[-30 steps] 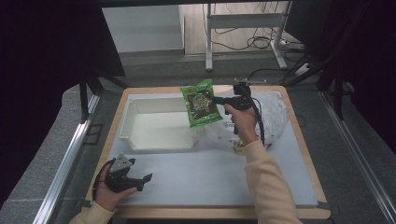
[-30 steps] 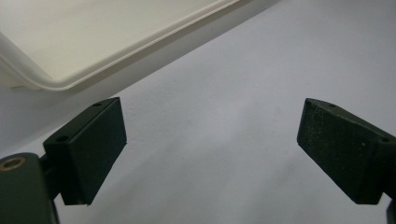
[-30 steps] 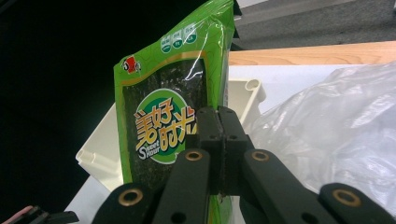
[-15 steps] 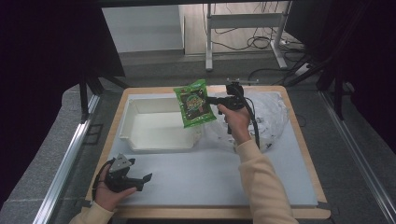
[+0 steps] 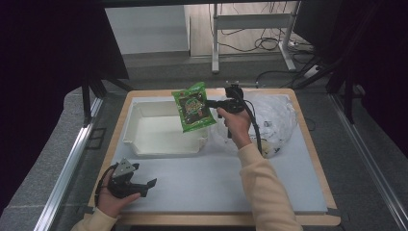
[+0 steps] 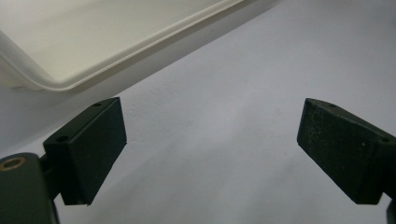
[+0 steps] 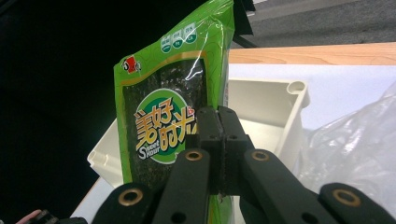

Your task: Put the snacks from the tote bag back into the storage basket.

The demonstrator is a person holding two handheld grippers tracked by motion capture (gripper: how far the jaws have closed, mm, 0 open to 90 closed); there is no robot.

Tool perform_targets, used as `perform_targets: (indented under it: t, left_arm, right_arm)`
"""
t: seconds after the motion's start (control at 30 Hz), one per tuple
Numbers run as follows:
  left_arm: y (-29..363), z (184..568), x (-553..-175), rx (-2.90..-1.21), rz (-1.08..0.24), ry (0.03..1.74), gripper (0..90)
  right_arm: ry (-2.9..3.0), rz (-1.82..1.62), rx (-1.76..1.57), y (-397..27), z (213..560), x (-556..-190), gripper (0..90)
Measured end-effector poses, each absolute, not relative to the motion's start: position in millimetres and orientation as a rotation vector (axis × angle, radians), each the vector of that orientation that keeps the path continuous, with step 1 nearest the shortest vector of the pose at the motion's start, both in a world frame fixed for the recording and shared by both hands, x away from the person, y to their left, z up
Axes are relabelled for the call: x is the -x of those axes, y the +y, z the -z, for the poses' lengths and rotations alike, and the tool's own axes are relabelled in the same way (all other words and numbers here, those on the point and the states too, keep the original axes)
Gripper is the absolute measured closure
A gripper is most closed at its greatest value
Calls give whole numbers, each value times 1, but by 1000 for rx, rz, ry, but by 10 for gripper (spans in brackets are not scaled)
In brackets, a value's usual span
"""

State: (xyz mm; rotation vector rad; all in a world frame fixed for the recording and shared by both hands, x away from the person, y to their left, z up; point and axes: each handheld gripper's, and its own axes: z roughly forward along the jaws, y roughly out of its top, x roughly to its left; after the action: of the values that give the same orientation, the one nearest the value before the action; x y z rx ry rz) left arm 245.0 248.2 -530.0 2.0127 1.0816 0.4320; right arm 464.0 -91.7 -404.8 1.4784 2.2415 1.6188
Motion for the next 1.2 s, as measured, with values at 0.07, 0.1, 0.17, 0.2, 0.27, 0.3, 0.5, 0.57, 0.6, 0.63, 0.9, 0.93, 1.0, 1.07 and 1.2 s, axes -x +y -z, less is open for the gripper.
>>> perform_targets:
  t: [0.07,0.1,0.17,0.2,0.27,0.3,0.5,0.57,0.6,0.63,0.9,0.93,1.0,1.07,1.2]
  left_arm:
    - [248,530,-245,-2014,-432,1081,83]
    - [248,530,-245,-2013,-432,1081,83]
    - [248,530,-245,-2013,-431,1082,83]
    - [248,530,-245,-2014,-431,1081,83]
    - [248,530,-245,-2014,-430,1081,83]
    - [248,530,-245,-2014,-430,1081,83]
    - [248,530,-245,-2013,-428,1080,83]
    - [248,530,-245,-2013,-428,1080,83]
    - [248,530,-245,-2013,-428,1080,83]
    - [248,530,-245,-2012,-428,1081,84]
    - [248,530,-245,-2012,-428,1082,83]
    - [248,530,-245,-2012,-428,1082,83]
    - [249,530,-245,-2011,-428,1081,83]
    - [249,530,-245,-2009,-427,1082,83]
    - [249,530,-245,-2011,-428,1080,83]
  right_arm:
    - [2245,-1620,-1479,-89,406,-464,898]
    - [2247,-1619,-1477,-88,406,-464,897]
    - [2253,-1618,-1477,-85,407,-465,898]
    - [2255,-1616,-1477,-83,408,-465,898]
    - [2261,-1613,-1474,-80,409,-465,898]
    - [2262,-1612,-1477,-79,409,-466,898]
    - [2277,-1609,-1472,-69,412,-466,898]
    - [2282,-1609,-1468,-66,413,-466,898]
    - [2286,-1609,-1467,-65,413,-465,897]
    - [2290,-1607,-1462,-63,414,-465,897]
    - [2307,-1607,-1457,-51,419,-465,898]
    - [2307,-1609,-1459,-49,420,-465,898]
    - [2308,-1612,-1461,-48,420,-465,898]
    - [2312,-1618,-1457,-44,421,-464,898]
    - [2324,-1615,-1453,-39,423,-463,897]
